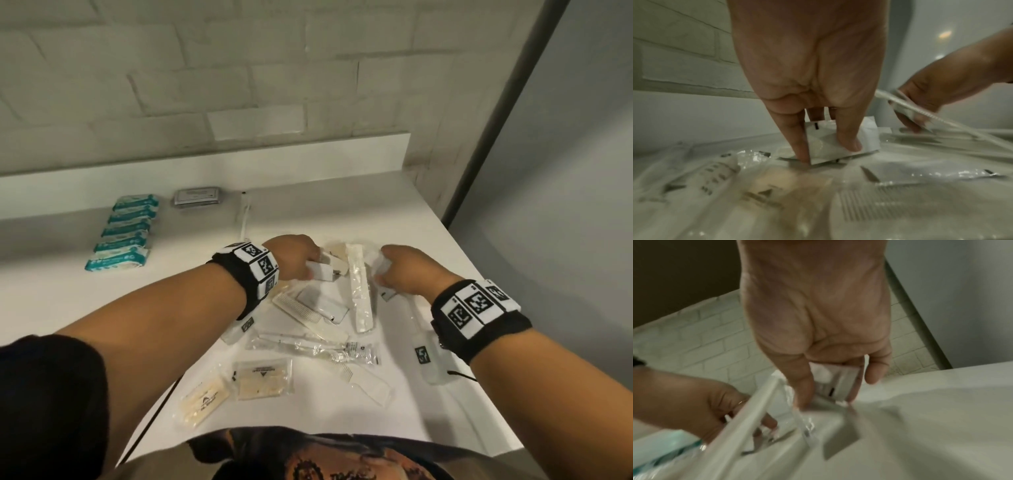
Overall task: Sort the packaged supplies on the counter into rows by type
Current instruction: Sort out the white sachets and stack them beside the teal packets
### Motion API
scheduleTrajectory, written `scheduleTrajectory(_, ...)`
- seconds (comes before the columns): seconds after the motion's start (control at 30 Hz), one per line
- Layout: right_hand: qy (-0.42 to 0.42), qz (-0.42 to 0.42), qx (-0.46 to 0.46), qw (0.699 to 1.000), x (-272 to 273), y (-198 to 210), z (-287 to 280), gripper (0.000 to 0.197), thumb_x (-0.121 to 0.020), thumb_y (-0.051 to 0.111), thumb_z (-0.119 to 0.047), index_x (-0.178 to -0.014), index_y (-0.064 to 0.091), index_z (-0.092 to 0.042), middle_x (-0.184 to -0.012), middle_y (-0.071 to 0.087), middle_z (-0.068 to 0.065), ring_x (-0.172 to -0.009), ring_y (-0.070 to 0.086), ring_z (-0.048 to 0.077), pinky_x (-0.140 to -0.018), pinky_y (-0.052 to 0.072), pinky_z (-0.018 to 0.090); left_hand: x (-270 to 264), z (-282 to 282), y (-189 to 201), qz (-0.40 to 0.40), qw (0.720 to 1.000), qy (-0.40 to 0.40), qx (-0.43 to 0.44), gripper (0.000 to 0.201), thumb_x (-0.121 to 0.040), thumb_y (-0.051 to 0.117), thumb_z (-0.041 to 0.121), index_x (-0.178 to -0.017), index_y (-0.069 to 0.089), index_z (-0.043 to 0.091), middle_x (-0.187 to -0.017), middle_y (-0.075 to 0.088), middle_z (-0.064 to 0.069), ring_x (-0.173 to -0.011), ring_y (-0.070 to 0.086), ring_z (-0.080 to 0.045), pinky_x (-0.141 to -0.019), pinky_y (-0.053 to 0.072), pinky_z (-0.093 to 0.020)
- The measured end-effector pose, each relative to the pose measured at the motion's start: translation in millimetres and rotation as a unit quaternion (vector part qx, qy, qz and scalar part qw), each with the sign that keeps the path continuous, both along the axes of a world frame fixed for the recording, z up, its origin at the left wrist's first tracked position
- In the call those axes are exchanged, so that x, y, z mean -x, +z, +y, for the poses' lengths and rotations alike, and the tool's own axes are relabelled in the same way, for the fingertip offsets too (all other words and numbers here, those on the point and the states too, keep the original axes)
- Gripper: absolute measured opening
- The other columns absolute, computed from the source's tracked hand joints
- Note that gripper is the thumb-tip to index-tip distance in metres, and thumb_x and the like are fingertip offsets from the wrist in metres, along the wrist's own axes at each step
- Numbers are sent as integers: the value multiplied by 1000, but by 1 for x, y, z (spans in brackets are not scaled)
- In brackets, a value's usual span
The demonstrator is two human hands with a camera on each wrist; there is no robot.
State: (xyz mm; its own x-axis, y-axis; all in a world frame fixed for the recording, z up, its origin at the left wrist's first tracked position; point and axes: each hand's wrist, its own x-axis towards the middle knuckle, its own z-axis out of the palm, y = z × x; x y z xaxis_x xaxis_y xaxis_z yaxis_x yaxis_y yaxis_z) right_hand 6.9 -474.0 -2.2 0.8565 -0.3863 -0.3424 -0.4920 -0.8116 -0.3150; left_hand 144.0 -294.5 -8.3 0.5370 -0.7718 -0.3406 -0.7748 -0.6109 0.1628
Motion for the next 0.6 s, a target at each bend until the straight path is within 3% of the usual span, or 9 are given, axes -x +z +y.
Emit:
scheduleTrajectory(0.07,-41,-43,-25,998,-4,2,-6,36,-84,64,-22,-117,52,-17,-108,59,0,-85,53,18,-60,42,23,-3,1,-3,-12,1000,2,1,42,-90,59,30,-131,58,23,-134,53,0,-121,52,-22,-101,42,-34)
scheduleTrajectory(0.2,-69,-49,15,996,-13,6,-9,47,-88,56,-19,-134,46,-16,-124,59,5,-100,61,26,-83,48,31,-8,6,-13,-26,998,52,34,36,-90,56,35,-124,62,26,-120,51,-5,-112,54,-22,-92,43,-30)
scheduleTrajectory(0.27,-74,-77,-36,994,-13,14,2,54,-91,58,-21,-142,41,-16,-129,57,7,-93,64,24,-77,48,28,-10,7,-14,-28,998,59,15,29,-88,58,34,-113,68,23,-109,55,-6,-103,57,-23,-86,46,-32)
scheduleTrajectory(0.33,-20,-62,-100,993,-14,22,25,63,-88,65,-21,-144,38,-13,-132,55,8,-84,66,21,-74,53,30,-11,7,-10,-28,999,40,-8,17,-84,62,31,-91,70,18,-88,58,-3,-87,61,-23,-70,45,-30)
scheduleTrajectory(0.4,70,-4,-121,990,-15,23,53,65,-85,70,-20,-142,41,-11,-130,54,9,-95,66,26,-76,55,32,-13,7,-6,-30,999,30,-14,11,-84,61,27,-76,65,20,-74,55,2,-78,58,-22,-65,40,-27)
scheduleTrajectory(0.43,105,20,-119,987,-16,20,65,63,-85,70,-18,-141,42,-11,-127,56,10,-94,66,28,-74,57,33,-15,7,-4,-34,999,26,-15,11,-86,59,25,-80,66,21,-78,58,2,-82,58,-23,-67,41,-28)
scheduleTrajectory(0.53,188,58,-17,980,-18,9,84,50,-86,68,-15,-132,48,-7,-121,61,11,-90,65,23,-68,55,32,-20,8,6,-38,998,26,-36,29,-90,56,32,-113,66,16,-109,62,-4,-104,57,-23,-85,45,-33)
scheduleTrajectory(0.6,188,80,24,979,-19,0,85,52,-83,70,-19,-129,48,-8,-119,63,8,-98,64,23,-68,50,30,-22,8,13,-30,995,9,-90,35,-89,60,35,-117,64,15,-113,61,-3,-103,56,-21,-83,43,-31)
